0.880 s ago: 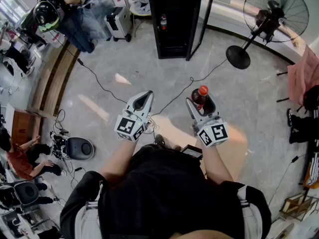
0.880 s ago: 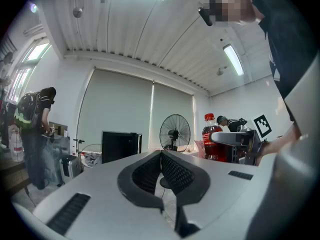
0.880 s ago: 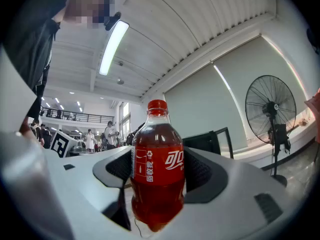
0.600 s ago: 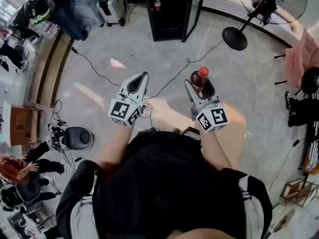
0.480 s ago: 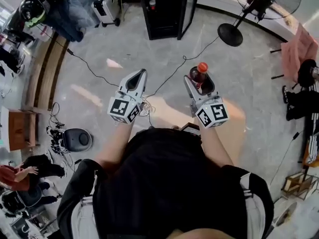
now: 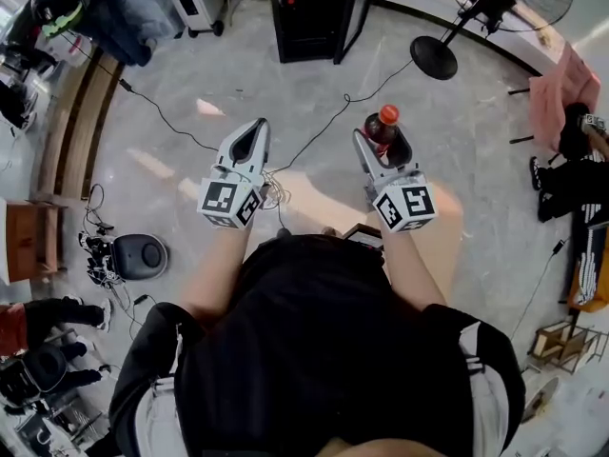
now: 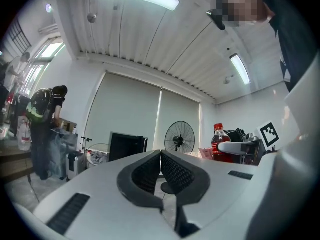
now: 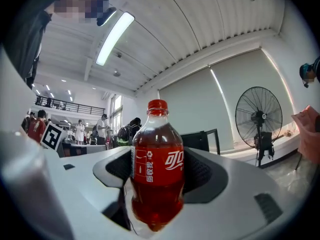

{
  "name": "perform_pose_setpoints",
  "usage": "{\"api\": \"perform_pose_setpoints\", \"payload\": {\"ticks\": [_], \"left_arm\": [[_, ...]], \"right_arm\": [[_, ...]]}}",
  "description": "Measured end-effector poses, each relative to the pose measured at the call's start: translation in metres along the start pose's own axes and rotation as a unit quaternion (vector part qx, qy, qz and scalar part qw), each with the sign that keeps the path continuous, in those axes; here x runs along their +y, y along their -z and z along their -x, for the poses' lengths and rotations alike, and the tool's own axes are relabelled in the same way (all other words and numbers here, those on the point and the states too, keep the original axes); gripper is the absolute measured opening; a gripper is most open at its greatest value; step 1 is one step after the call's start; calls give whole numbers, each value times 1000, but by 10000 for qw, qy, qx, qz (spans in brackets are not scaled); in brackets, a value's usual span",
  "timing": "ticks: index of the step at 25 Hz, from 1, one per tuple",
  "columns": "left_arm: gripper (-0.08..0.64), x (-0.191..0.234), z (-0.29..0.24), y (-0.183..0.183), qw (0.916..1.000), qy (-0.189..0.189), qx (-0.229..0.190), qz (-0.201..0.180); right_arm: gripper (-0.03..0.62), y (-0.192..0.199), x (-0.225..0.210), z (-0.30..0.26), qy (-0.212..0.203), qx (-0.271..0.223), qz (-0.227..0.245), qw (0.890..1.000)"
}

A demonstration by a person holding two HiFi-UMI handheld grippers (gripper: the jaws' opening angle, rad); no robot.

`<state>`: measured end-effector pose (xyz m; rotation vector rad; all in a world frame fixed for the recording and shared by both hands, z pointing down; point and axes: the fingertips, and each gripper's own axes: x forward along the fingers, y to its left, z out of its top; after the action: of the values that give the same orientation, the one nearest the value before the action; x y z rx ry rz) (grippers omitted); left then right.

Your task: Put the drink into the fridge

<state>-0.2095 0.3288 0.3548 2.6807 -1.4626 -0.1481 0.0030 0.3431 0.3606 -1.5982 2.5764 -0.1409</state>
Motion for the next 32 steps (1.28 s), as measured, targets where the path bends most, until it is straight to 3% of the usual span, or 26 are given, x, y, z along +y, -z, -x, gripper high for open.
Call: {"api": "perform_pose_setpoints", "payload": {"ticks": [5,12,32], "left_arm": [[15,10,15,9,9997,-217,-47,43],[15,14,30,8,9979,-623,-108,140],[15,-29,-6,6,9983,-526,-119,200]], "right_arm": [[308,19,6,2,12,120,-96,9999],[308,22,-2,15,261,297,140,9991],[308,6,-48,34,34,129,-41,9999]]}}
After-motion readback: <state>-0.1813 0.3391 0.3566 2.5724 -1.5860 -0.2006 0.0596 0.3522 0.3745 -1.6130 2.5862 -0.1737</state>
